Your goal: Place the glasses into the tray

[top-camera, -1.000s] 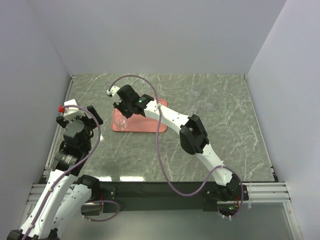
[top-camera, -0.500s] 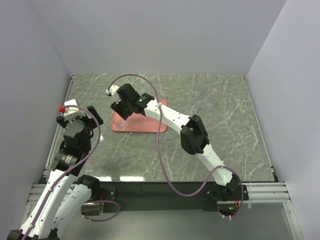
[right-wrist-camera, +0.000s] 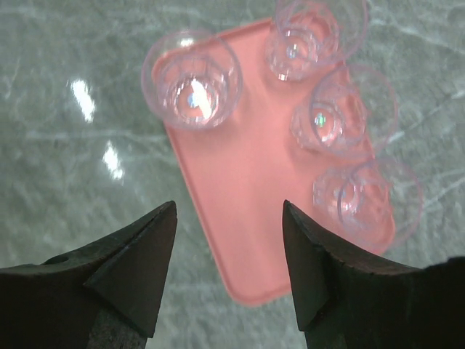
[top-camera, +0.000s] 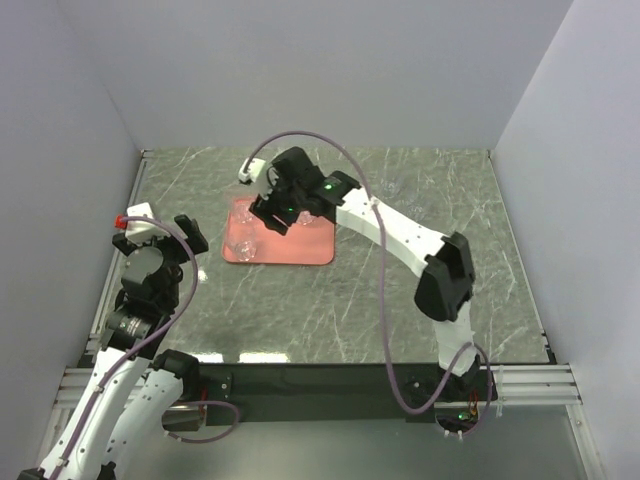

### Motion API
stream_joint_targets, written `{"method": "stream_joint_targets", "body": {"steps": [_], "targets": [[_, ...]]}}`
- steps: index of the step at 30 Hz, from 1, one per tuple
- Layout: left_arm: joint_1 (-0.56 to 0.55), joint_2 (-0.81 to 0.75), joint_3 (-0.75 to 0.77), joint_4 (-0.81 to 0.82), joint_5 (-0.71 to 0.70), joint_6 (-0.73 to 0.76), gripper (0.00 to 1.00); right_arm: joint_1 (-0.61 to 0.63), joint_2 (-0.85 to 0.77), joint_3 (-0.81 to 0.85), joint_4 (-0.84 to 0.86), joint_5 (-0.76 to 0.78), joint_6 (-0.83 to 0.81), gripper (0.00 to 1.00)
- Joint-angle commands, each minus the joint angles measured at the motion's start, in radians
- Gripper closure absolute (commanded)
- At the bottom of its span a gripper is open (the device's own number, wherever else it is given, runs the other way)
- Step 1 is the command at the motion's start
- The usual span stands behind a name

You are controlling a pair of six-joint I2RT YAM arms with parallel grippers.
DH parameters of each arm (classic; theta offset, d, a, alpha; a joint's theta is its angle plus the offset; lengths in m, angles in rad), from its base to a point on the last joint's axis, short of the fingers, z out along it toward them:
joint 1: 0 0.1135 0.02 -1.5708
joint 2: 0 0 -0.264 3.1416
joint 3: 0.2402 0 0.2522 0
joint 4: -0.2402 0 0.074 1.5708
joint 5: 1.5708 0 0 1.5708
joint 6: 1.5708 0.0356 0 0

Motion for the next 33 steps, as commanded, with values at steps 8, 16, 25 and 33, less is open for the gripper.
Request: {"method": "stream_joint_targets", "body": {"steps": [8,16,25,33], "targets": [[0.006,0.015,-0.001,0.057,0.143,0.009,0.00,-0.120,-0.344,-0.312,-0.002,-0.076,-0.093,0.32],[0.006,0.081,0.017,0.054,0.352,0.016,0.01,-0.315,-0.611,-0.544,-0.019,-0.242,-0.069,0.32],[0.006,0.167,0.019,0.123,0.629,-0.085,0.01,-0.636,-0.976,-0.886,0.093,-0.360,0.008,0.32],[-0.004,0.361,0.026,0.278,0.857,-0.304,0.01,-0.839,-1.191,-1.108,0.221,-0.490,0.091,0.30]]}}
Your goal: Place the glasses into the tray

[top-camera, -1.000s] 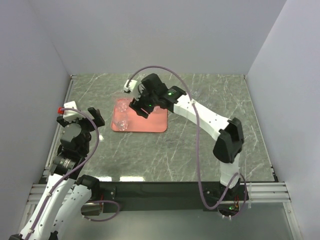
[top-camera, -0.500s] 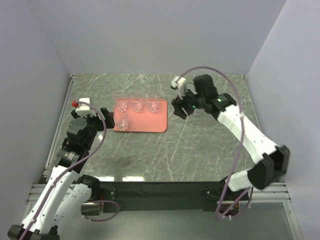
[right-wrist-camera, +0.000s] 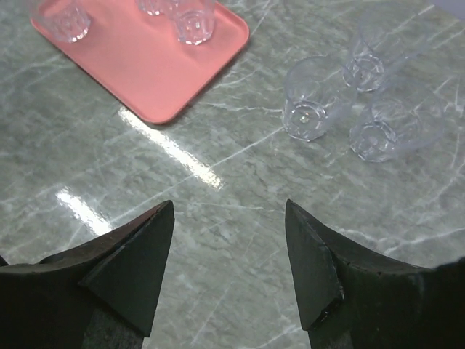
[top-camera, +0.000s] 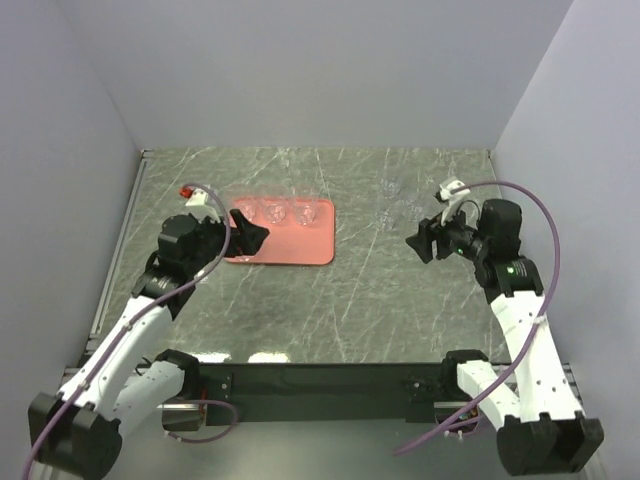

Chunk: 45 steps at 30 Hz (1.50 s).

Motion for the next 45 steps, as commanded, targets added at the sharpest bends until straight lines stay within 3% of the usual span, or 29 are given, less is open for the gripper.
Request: {"method": "stream_joint_targets", "body": {"steps": [1,13,20,25,32,36,38,45], "targets": [[-0.018,0.062,0.034,0.144,0.143,-0.126,0.01,-0.075,-0.055,-0.099,0.119,-0.114,0.064,0.30],[-0.248,0.336,0.205,0.219,0.073,-0.220,0.01,-0.244,-0.082,-0.159,0.142,-0.150,0.070,0.30],[-0.331,0.606,0.423,0.196,0.025,-0.326,0.01,-0.270,-0.087,-0.164,0.147,-0.144,0.074,0.30],[-0.378,0.804,0.645,0.025,-0.047,-0.370,0.01,-0.281,-0.098,-0.169,0.147,-0.139,0.074,0.30],[-0.420,1.149,1.074,-0.325,-0.180,-0.430,0.01,-0.289,-0.104,-0.172,0.148,-0.141,0.073,0.30],[-0.424,1.283,1.252,-0.445,-0.217,-0.472,0.09,-0.293,-0.112,-0.175,0.150,-0.144,0.073,0.30],[-0.426,1.347,1.335,-0.473,-0.216,-0.482,0.10,-0.295,-0.116,-0.176,0.153,-0.148,0.074,0.30],[-0.427,1.422,1.407,-0.433,-0.205,-0.499,0.11,-0.301,-0.118,-0.179,0.156,-0.159,0.076,0.30]]}}
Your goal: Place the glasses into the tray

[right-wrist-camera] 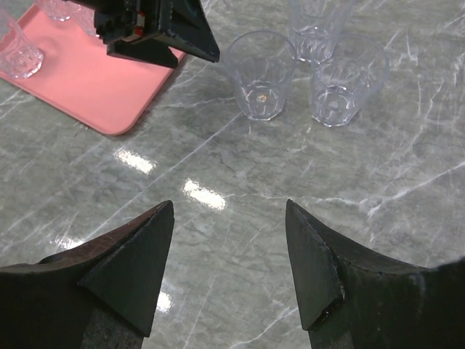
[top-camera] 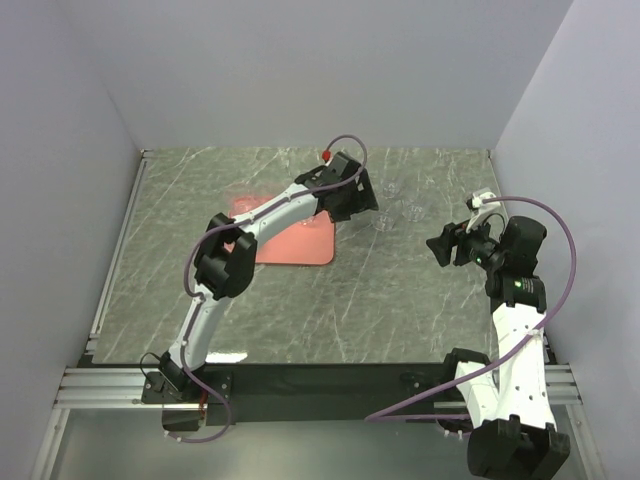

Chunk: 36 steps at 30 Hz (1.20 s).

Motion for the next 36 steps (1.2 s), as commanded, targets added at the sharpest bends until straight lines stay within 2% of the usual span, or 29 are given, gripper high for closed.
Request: {"method": "stream_joint_targets", "body": {"steps": [1,8,13,18,22,26,31,36], "targets": [[-0.005,0.026,0.092,-0.008,-0.017,-0.025,0.12,-0.009,-0.015,-0.005,0.038,-0.024,0.009,0.30],[-0.005,0.129,0.206,-0.005,0.002,-0.040,0.27,-0.011,-0.016,-0.006,0.040,-0.022,0.009,0.30],[-0.004,0.176,0.264,-0.013,-0.006,-0.034,0.41,-0.012,-0.016,-0.008,0.040,-0.030,0.012,0.31],[-0.004,0.182,0.257,-0.002,-0.006,-0.031,0.50,-0.014,-0.018,-0.010,0.041,-0.033,0.012,0.31],[-0.005,0.195,0.254,-0.010,-0.006,-0.018,0.66,-0.015,-0.021,-0.010,0.041,-0.033,0.014,0.31],[-0.005,0.186,0.234,-0.010,-0.006,0.005,0.77,-0.018,-0.022,-0.010,0.041,-0.035,0.012,0.31],[-0.005,0.132,0.200,0.009,-0.006,0.077,0.99,-0.021,-0.024,-0.013,0.043,-0.041,0.012,0.31],[-0.005,0.011,0.073,0.109,0.046,0.200,1.00,-0.023,-0.022,-0.013,0.043,-0.039,0.012,0.31]]}}
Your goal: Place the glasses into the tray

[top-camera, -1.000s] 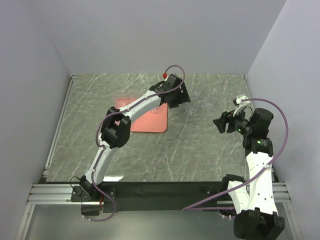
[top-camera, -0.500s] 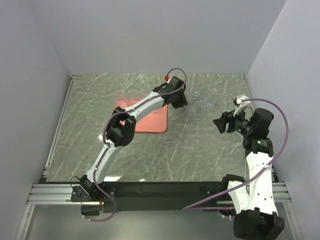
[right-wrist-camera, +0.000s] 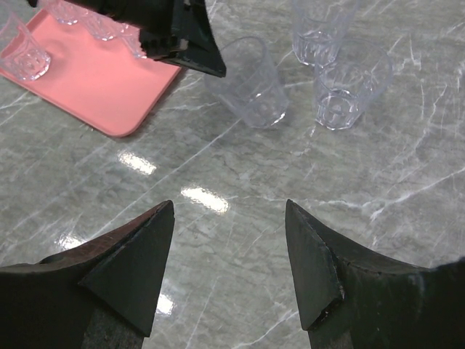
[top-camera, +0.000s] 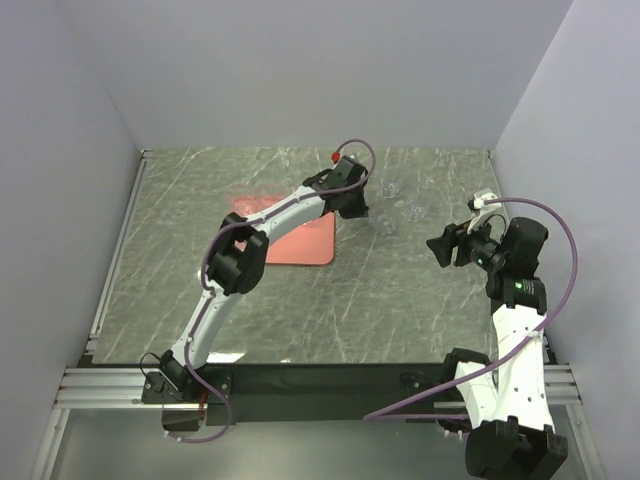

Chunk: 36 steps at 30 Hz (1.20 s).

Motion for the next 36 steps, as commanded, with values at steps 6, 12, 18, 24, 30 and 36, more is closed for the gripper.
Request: {"method": "stream_joint_targets", "body": {"steps": [6,12,18,24,30,36], "targets": [[-0.005,-0.370,-0.336,0.239,0.180,0.272,1.00,-0.012,-0.014,-0.009,0.039,-0.012,0.010,0.31],[-0.005,-0.520,-0.490,0.241,0.218,0.390,1.00,-0.013,-0.013,-0.013,0.042,-0.015,0.010,0.31],[-0.003,-0.667,-0.655,0.240,0.165,0.476,1.00,-0.017,-0.011,-0.015,0.042,-0.016,0.008,0.31],[-0.003,-0.836,-0.818,0.240,0.039,0.573,1.00,-0.018,-0.013,-0.016,0.044,-0.018,0.005,0.31],[0.012,-0.954,-0.979,0.267,-0.105,0.574,1.00,-0.018,-0.009,-0.018,0.044,-0.019,0.005,0.31],[0.102,-1.022,-1.085,0.286,-0.147,0.502,1.00,-0.018,-0.006,-0.020,0.044,-0.018,0.005,0.31]]}}
